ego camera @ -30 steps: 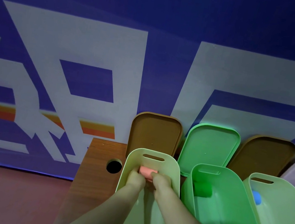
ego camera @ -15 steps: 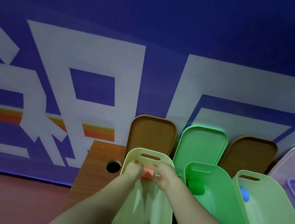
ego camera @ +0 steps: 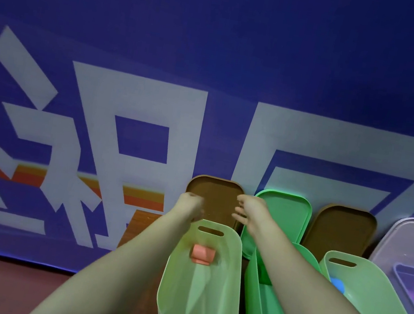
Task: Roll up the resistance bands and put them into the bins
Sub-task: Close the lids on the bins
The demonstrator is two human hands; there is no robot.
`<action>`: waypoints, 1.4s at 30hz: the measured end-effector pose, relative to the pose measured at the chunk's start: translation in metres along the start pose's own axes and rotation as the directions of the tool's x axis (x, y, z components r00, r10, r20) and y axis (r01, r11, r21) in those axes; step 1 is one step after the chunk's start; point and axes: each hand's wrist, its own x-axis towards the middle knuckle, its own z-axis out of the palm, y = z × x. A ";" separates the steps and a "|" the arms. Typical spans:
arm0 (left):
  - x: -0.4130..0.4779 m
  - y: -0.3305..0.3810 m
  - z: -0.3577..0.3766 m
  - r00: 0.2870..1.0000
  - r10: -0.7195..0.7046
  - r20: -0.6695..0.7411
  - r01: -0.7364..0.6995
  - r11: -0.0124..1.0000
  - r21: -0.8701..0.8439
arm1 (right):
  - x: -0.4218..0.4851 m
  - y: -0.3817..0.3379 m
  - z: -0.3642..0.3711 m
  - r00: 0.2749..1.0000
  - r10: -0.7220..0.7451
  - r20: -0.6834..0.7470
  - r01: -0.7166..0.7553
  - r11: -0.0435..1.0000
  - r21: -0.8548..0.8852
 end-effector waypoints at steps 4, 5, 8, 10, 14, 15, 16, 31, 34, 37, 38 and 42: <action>0.018 0.014 -0.008 0.976 0.091 -0.196 -0.059 0.985 0.163 | 0.015 -0.008 0.002 0.993 -0.068 -0.098 0.040 0.963 -0.265; 0.022 0.016 -0.009 0.970 0.077 -0.231 -0.032 0.980 0.194 | 0.018 -0.008 0.003 0.990 -0.088 -0.111 0.044 0.937 -0.346; 0.030 0.014 -0.010 0.958 0.001 -0.287 0.072 0.967 0.243 | 0.021 -0.005 0.004 0.981 -0.136 -0.138 0.037 0.832 -0.554; 0.037 0.009 -0.012 0.963 -0.045 -0.265 0.105 0.970 0.220 | 0.025 -0.001 0.005 0.979 -0.145 -0.143 0.018 0.760 -0.650; 0.049 0.006 -0.015 0.981 -0.132 -0.140 0.141 0.988 0.058 | 0.034 0.005 0.008 0.993 -0.062 -0.100 -0.018 0.760 -0.650; 0.050 0.006 -0.016 0.986 -0.136 -0.098 0.140 0.990 0.035 | 0.035 0.007 0.009 0.994 -0.056 -0.092 -0.017 0.758 -0.652; 0.051 0.005 -0.016 0.989 -0.135 -0.056 0.136 0.991 0.016 | 0.036 0.008 0.009 0.994 -0.060 -0.087 -0.011 0.757 -0.654; 0.004 0.021 -0.011 0.999 0.051 0.008 -0.047 0.973 -0.227 | -0.002 -0.010 0.003 0.984 -0.163 -0.068 0.123 0.908 -0.399; -0.014 0.027 -0.013 0.995 0.098 0.016 -0.089 0.953 -0.288 | -0.021 -0.019 -0.003 0.980 -0.187 -0.068 0.159 0.940 -0.302; -0.032 0.033 -0.016 0.996 0.091 0.011 -0.082 0.934 -0.348 | -0.039 -0.026 -0.006 0.974 -0.214 -0.074 0.195 0.959 -0.206; -0.037 0.035 -0.017 0.995 0.096 0.006 -0.087 0.931 -0.354 | -0.047 -0.029 -0.007 0.972 -0.223 -0.072 0.209 0.965 -0.159; -0.056 0.037 -0.020 0.991 0.118 -0.058 -0.131 0.924 -0.359 | -0.063 -0.035 -0.012 0.971 -0.223 -0.083 0.225 0.974 0.014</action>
